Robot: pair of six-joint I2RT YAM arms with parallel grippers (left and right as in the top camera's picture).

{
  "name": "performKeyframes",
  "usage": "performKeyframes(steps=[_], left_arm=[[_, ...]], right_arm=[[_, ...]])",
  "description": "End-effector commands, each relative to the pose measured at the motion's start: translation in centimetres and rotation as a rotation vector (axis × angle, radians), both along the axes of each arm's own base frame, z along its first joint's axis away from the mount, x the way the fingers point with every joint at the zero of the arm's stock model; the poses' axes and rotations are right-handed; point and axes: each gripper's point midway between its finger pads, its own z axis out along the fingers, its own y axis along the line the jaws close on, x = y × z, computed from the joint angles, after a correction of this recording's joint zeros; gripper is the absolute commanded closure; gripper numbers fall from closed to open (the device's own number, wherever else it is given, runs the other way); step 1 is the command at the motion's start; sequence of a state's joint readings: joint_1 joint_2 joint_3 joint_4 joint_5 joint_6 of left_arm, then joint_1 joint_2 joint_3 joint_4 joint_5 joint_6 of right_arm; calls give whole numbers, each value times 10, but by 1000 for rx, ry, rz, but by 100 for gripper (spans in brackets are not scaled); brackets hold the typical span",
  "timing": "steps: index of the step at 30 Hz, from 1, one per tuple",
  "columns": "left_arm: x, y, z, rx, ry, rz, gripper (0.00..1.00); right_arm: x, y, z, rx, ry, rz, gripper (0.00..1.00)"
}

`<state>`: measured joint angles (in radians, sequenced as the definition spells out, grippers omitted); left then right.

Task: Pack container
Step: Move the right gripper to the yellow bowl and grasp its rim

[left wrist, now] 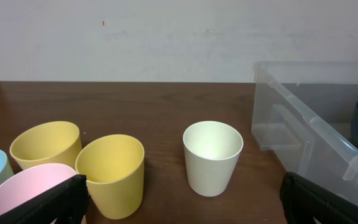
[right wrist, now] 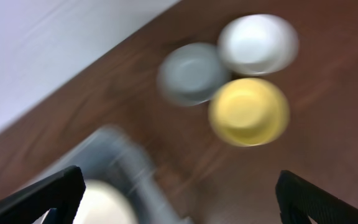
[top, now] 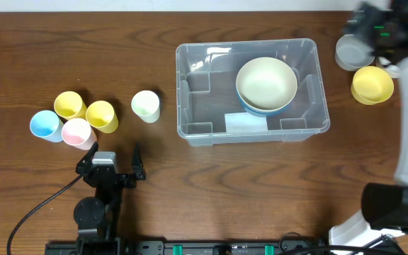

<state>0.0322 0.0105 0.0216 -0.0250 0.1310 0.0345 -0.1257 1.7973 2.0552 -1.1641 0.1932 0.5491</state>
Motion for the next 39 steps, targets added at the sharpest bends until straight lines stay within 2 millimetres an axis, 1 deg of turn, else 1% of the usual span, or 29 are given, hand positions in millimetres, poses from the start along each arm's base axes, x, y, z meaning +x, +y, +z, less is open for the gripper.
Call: performKeyframes(steps=[1,5,7,8,13,15,18,21,23,32,37,39], left_arm=[[-1,-1,-16,11,45,-11,2],[-1,-1,-16,11,45,-11,2],[-1,-1,-16,11,45,-11,2],[-1,-1,-16,11,45,-11,2],[-1,-1,-16,11,45,-11,2],[-1,-1,-16,11,45,-11,2],[-1,-1,-16,11,45,-11,2],[-1,-1,-16,11,45,-11,2],[-1,-1,-16,11,45,-11,2],[-1,-1,-16,11,45,-11,2],[-1,-1,-16,11,45,-11,2],[-1,-1,-16,11,45,-11,2]], right_arm=[[-5,-47,-32,70,38,-206,1],[-16,-82,-76,85,147,-290,1],[-18,-92,-95,95,183,-314,1],[-18,-97,-108,105,203,-325,1],[-19,-110,-169,189,302,-403,1],[-19,-111,-191,237,336,-414,1],[-22,-113,-217,289,387,-423,1],[-28,-113,-236,310,438,-449,2],[-34,-113,-245,315,469,-486,1],[-37,-111,-277,329,534,-497,2],[-41,-110,-291,335,568,-499,9],[-42,-109,-294,336,576,-499,18]])
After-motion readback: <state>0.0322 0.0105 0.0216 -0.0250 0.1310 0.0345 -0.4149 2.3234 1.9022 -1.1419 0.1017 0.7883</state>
